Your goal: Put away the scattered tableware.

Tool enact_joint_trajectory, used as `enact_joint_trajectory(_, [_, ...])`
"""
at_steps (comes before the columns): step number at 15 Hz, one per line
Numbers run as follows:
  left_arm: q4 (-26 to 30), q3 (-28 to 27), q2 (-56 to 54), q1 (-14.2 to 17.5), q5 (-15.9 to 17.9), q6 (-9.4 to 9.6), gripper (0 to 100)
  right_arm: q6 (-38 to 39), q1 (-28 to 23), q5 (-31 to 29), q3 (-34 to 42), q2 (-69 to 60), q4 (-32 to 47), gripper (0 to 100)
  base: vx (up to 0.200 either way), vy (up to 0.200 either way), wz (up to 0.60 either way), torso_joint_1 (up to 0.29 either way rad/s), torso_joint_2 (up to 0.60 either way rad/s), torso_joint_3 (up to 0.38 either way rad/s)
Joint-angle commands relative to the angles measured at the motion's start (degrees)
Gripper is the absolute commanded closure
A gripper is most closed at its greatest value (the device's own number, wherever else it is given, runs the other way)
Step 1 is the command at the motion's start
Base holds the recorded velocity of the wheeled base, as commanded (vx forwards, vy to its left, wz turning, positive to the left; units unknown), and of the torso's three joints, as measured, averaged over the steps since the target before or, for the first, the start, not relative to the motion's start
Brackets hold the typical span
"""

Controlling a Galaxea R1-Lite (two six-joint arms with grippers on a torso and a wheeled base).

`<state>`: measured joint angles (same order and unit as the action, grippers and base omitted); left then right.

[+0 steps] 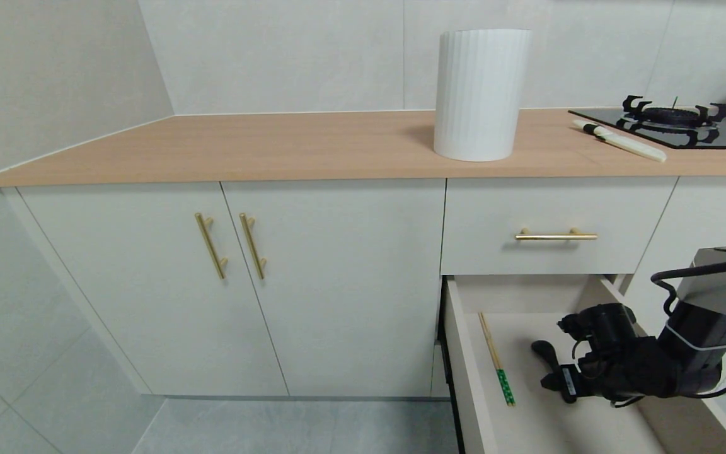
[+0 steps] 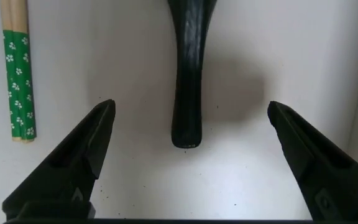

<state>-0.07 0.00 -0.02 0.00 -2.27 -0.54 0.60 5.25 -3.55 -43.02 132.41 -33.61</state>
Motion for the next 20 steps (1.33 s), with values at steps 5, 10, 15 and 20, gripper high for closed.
enact_joint_trajectory(5, [-0.01, 0.00, 0.02, 0.00, -0.02, 0.01, 0, 0.02, 0.28, 0.38, 10.76, -24.66, 4.08, 0, 0.000, 0.000, 0.00, 0.000, 0.00, 0.000])
enact_joint_trajectory(10, [-0.01, 0.00, 0.02, 0.00, -0.02, -0.08, 0, -0.07, 0.72, 1.26, 14.72, -40.57, 14.89, 0, 0.000, 0.000, 0.00, 0.000, 0.00, 0.000])
enact_joint_trajectory(15, [-0.01, 0.00, 0.02, 0.00, -0.02, 0.45, 0, -0.42, 3.01, 2.40, 12.96, -49.09, 27.98, 0, 0.000, 0.000, 0.00, 0.000, 0.00, 0.000])
enact_joint_trajectory(20, [-0.01, 0.00, 0.02, 0.00, -0.02, 0.10, 0, -1.21, 4.68, 2.40, 12.96, -51.91, 32.20, 0, -0.080, 0.000, 0.00, 0.000, 0.00, 0.001])
